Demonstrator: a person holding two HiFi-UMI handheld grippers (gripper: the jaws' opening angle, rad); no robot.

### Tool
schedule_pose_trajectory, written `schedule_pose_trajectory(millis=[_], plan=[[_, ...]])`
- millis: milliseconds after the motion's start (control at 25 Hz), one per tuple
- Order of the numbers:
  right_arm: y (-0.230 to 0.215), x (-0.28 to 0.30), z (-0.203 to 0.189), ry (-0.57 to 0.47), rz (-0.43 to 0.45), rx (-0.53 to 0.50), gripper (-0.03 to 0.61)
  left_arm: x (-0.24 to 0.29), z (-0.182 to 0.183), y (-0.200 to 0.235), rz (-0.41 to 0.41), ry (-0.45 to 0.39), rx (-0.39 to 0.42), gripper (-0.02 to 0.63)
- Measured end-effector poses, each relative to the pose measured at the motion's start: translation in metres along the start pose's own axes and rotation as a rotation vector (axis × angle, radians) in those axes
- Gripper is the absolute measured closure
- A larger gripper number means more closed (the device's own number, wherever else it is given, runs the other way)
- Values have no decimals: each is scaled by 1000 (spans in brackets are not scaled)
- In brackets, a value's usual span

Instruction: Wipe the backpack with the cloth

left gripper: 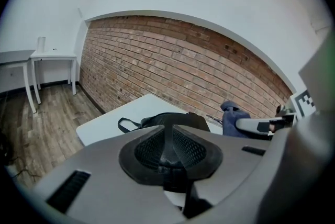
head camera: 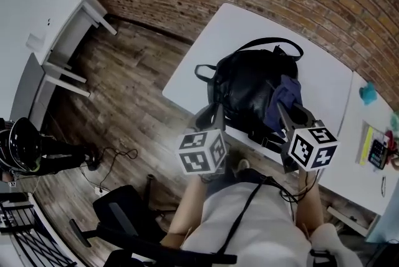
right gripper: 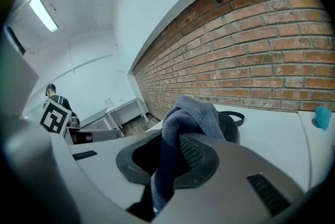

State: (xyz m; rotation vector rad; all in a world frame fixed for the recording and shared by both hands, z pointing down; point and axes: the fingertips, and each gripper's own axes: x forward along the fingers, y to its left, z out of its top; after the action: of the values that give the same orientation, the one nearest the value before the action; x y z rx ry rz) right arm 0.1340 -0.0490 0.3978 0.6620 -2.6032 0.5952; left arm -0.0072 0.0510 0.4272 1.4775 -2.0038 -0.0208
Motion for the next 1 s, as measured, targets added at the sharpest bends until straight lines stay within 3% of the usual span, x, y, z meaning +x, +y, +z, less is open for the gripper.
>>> schedule_pose_trajectory(millis=[520,760,1000], plan=[[10,75,42,-41,-176,55,540,63,68,62,-152,58,43,563],[-1,72,44,-81,-293,115,540,94,75,52,-269,117,97,563],[-30,39,37,-127,-422,190,540,121,66,13,-392,186,152,563]])
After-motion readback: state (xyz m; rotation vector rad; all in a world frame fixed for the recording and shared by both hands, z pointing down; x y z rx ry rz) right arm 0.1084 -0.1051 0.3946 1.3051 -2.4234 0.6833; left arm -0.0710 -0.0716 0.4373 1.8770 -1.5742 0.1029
